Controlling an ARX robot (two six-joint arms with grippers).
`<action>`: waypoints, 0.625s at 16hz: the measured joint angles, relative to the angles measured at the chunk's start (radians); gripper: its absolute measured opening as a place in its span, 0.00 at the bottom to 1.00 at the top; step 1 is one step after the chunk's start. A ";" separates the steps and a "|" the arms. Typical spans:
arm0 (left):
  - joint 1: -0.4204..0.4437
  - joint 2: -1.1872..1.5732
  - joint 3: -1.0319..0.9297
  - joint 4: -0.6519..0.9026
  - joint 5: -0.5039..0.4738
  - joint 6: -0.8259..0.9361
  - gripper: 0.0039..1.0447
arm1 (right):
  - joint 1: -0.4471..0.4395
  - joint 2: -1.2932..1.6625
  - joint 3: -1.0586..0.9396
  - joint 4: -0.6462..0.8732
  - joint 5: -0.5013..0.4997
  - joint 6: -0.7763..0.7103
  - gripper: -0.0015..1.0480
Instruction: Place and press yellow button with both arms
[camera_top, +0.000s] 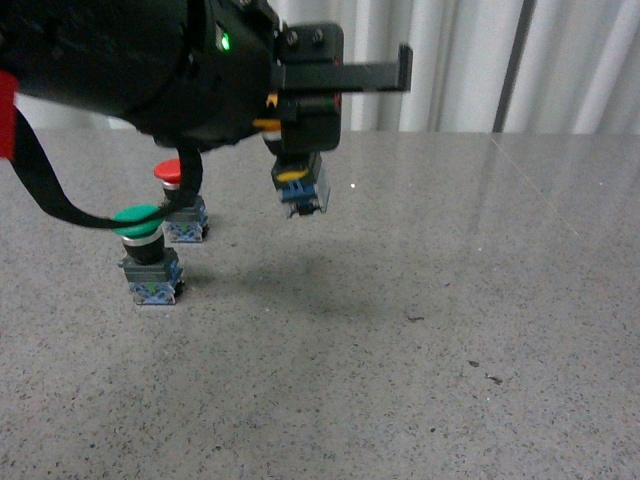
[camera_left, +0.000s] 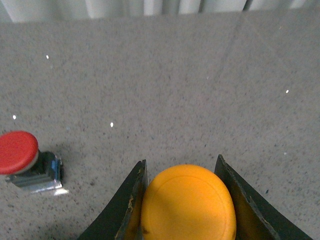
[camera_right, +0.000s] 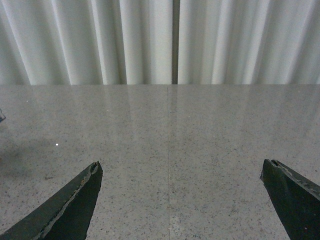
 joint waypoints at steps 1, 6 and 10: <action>0.000 0.012 0.000 0.002 -0.004 -0.004 0.32 | 0.000 0.000 0.000 0.000 0.000 0.000 0.94; -0.013 0.096 0.008 0.020 -0.040 -0.039 0.32 | 0.000 0.000 0.000 0.000 0.000 0.000 0.94; -0.080 0.163 0.021 0.035 -0.078 -0.098 0.32 | 0.000 0.000 0.000 0.000 0.000 0.000 0.94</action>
